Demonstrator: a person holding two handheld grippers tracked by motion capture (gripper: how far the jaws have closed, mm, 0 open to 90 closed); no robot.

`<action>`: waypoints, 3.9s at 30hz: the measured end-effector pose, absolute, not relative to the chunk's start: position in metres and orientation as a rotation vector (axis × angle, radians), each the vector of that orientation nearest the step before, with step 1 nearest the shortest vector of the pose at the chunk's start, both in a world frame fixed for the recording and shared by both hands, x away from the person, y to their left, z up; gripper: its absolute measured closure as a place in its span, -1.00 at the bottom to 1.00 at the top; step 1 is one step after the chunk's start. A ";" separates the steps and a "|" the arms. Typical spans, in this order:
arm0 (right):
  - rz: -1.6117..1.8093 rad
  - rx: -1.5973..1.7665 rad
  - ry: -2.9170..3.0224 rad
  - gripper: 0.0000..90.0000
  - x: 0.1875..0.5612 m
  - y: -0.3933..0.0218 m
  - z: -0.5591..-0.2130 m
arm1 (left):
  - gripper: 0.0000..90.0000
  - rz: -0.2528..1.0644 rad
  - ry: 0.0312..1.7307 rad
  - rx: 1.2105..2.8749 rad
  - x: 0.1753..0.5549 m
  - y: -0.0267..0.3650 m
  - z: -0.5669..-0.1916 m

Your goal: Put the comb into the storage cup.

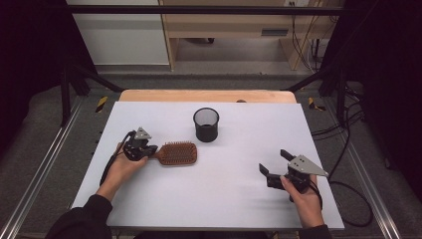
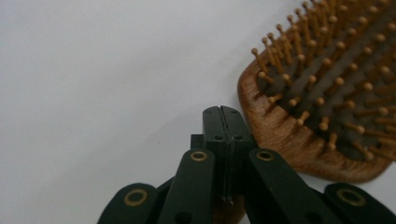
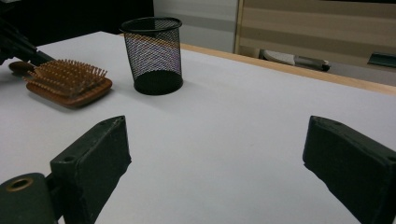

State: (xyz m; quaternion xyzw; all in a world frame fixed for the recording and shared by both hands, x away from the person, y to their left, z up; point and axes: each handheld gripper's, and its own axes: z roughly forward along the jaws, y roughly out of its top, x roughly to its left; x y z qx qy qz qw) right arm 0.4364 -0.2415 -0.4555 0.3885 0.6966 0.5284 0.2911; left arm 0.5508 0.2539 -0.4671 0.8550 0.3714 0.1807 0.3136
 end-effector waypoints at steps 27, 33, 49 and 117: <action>1.409 1.034 1.860 -0.84 0.436 -0.241 -0.455 | 1.00 0.417 0.950 2.296 0.528 0.257 -0.462; 1.409 1.032 1.862 -0.84 0.436 -0.241 -0.455 | 1.00 0.397 0.939 2.310 0.524 0.254 -0.461; 1.410 1.032 1.868 -0.84 0.437 -0.241 -0.456 | 1.00 0.377 0.929 2.319 0.519 0.249 -0.462; 1.406 1.024 1.887 -0.86 0.437 -0.239 -0.456 | -0.87 0.326 1.115 2.384 0.506 0.225 -0.451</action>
